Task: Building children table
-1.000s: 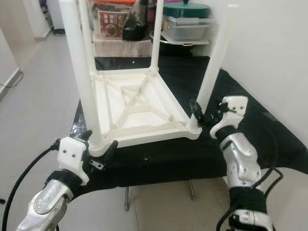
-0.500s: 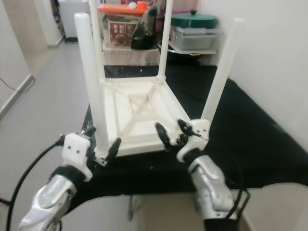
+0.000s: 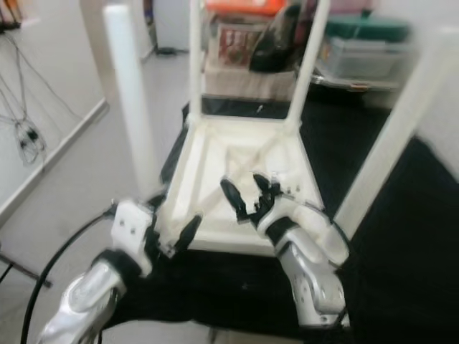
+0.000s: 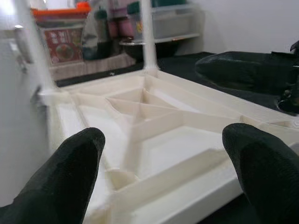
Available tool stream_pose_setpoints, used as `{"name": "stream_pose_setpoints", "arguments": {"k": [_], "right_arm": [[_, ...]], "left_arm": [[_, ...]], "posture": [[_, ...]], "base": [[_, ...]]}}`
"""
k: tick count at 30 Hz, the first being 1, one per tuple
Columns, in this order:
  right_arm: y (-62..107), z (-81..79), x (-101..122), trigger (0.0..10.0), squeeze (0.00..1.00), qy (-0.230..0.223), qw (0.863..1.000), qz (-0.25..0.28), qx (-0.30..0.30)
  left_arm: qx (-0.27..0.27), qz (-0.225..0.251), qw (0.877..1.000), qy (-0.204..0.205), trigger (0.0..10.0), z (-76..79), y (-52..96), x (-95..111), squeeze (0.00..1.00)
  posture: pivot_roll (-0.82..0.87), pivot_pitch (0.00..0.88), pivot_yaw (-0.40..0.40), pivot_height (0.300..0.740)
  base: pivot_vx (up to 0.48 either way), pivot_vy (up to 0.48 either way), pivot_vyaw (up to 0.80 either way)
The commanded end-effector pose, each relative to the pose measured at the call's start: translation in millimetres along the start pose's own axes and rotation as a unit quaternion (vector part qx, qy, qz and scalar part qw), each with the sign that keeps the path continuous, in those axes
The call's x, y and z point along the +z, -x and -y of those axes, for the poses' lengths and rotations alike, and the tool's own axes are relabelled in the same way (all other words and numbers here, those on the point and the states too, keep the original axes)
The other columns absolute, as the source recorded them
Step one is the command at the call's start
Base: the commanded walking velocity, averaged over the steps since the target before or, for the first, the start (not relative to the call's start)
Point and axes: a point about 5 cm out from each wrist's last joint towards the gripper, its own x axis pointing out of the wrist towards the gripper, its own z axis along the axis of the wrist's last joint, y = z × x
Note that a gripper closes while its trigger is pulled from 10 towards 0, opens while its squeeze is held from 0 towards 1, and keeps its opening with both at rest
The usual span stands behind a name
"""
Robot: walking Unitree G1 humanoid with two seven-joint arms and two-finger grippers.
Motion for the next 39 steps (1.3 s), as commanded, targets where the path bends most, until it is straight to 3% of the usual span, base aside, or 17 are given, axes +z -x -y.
{"name": "stream_pose_setpoints", "arguments": {"k": [1,18,21,24,26,28,29,30,31,32,33,34,35,39], "right_arm": [[-0.5,-4.3,4.0,10.0,0.00,-0.002,1.000,0.005,0.012],[1.1,-6.7,4.9,10.0,0.00,0.020,0.999,-0.012,0.025],[4.4,-17.8,29.4,10.0,0.00,0.006,0.996,0.051,0.079],[6.3,-21.7,37.0,10.0,0.00,0.001,0.993,0.069,0.099],[12.6,-26.2,63.7,10.0,0.00,0.009,0.985,0.114,0.132],[14.7,-26.3,73.8,10.0,0.00,0.017,0.982,0.130,0.135],[15.9,-23.5,92.6,10.0,0.00,0.042,0.979,0.162,0.118],[15.9,-23.5,92.6,10.0,0.00,0.042,0.979,0.162,0.118],[16.7,-22.0,111.7,10.0,0.00,0.058,0.974,0.195,0.099],[18.7,-24.1,130.6,10.0,0.07,0.072,0.967,0.229,0.088],[18.7,-24.1,130.6,10.0,0.07,0.072,0.967,0.229,0.088],[23.3,-30.1,148.5,10.0,1.00,0.075,0.956,0.265,0.101],[28.0,-35.5,161.0,10.0,1.00,0.073,0.947,0.291,0.116],[35.6,-39.9,178.0,10.0,1.00,0.090,0.935,0.320,0.125]], "left_arm": [[-0.003,-0.007,1.000,0.004,10.0,1.9,0.1,-2.6,0.00],[0.021,-0.016,1.000,-0.002,10.0,-4.3,0.7,-7.4,0.00],[0.032,-0.026,0.999,-0.012,10.0,-10.5,4.3,-12.9,0.00],[0.035,-0.028,0.999,-0.013,10.0,-12.0,5.2,-13.9,0.00],[0.043,-0.034,0.998,-0.017,10.0,-16.5,7.7,-16.4,0.00],[0.045,-0.036,0.998,-0.018,10.0,-18.0,8.7,-17.4,0.00],[0.049,-0.039,0.998,-0.019,10.0,-20.7,10.1,-19.0,0.00],[0.049,-0.039,0.998,-0.019,10.0,-20.7,10.1,-19.0,0.00],[0.051,-0.041,0.998,-0.020,10.0,-22.8,11.1,-20.2,0.00],[0.051,-0.043,0.998,-0.021,10.0,-24.2,11.4,-21.3,0.00],[0.051,-0.043,0.998,-0.021,10.0,-24.2,11.4,-21.3,0.00],[0.050,-0.043,0.998,-0.021,10.0,-24.7,11.2,-21.9,0.00],[0.048,-0.042,0.998,-0.021,10.0,-24.6,10.5,-22.0,0.00],[0.044,-0.040,0.998,-0.021,10.0,-24.1,9.4,-21.3,0.00]], "posture": [[0.07,0.000,-0.041,0.740],[0.07,0.000,-0.040,0.740],[0.07,0.000,-0.032,0.740],[0.07,0.000,-0.032,0.740],[0.07,0.000,-0.023,0.740],[0.07,0.000,-0.023,0.740],[0.06,0.000,-0.015,0.740],[0.06,0.000,-0.015,0.740],[0.06,0.000,-0.007,0.740],[0.05,0.000,-0.001,0.740],[0.05,0.000,-0.001,0.740],[0.05,0.000,-0.001,0.740],[0.05,0.000,0.010,0.740],[0.05,0.000,0.010,0.740]], "base": [[0.000,-0.420,0.00],[0.000,-0.079,0.00],[0.000,0.000,0.00],[0.000,0.000,0.00],[0.000,0.000,0.00],[0.000,0.000,0.00],[0.000,0.000,0.00],[0.000,0.000,0.00],[0.000,0.000,0.00],[0.000,0.000,0.00],[0.000,0.000,0.00],[0.000,0.000,0.00],[0.000,0.000,0.00],[0.000,0.000,0.00]]}}
